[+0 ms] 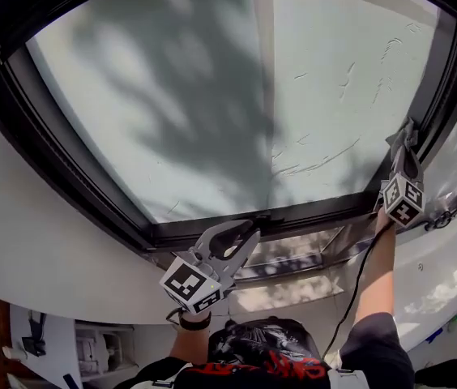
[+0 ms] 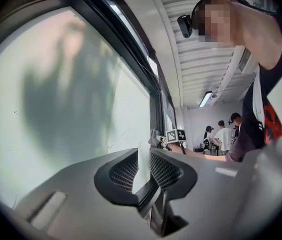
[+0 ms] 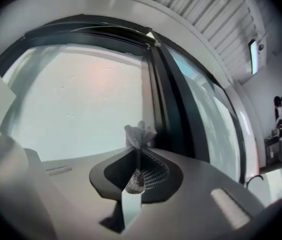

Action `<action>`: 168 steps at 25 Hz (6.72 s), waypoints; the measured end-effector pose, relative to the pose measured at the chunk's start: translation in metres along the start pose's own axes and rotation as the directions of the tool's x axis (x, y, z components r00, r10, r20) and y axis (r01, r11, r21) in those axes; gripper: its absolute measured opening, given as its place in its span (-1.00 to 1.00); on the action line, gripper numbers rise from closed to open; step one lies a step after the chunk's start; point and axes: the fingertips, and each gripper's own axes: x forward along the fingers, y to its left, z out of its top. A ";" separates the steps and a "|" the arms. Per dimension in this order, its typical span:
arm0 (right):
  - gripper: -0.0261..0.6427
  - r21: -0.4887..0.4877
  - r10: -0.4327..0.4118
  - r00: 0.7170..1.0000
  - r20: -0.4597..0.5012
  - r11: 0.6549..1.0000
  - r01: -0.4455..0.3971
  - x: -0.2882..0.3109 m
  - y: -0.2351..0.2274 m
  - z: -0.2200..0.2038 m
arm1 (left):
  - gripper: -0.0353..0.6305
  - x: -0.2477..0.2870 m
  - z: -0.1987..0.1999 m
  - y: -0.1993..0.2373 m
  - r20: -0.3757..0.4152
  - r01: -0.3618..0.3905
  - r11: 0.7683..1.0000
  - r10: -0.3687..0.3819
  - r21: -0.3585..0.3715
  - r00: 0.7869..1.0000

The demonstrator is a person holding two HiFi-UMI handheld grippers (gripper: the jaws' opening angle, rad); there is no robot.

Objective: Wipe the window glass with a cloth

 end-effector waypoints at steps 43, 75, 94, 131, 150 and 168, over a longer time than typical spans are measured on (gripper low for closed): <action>-0.84 0.053 -0.005 0.997 -0.075 0.999 0.009 -0.012 0.010 -0.048 | -0.70 -0.005 0.001 0.000 -0.006 -0.027 1.000 0.027 -0.009 1.000; -0.84 0.228 0.519 0.855 0.008 0.831 -0.507 -0.089 0.280 -0.098 | -0.75 -0.073 0.013 0.038 0.048 -0.115 0.993 0.113 0.037 0.992; -0.84 0.334 0.677 0.735 0.027 0.687 -0.645 -0.146 0.356 -0.094 | -0.75 -0.073 0.011 0.036 0.047 -0.198 0.978 0.195 0.072 0.980; -0.84 0.181 0.126 0.982 -0.140 0.978 -0.100 -0.034 0.083 -0.146 | -0.73 -0.002 -0.030 0.020 -0.074 -0.019 0.999 0.016 -0.038 0.997; -0.84 0.307 0.892 0.448 -0.063 0.444 -0.842 -0.202 0.565 -0.147 | -0.73 -0.169 -0.006 0.080 -0.024 -0.398 0.917 0.398 0.018 0.917; -0.84 0.171 -0.012 0.968 -0.252 0.984 0.056 -0.033 0.015 -0.193 | -0.73 -0.009 -0.026 0.011 -0.057 -0.008 0.999 0.006 -0.038 0.998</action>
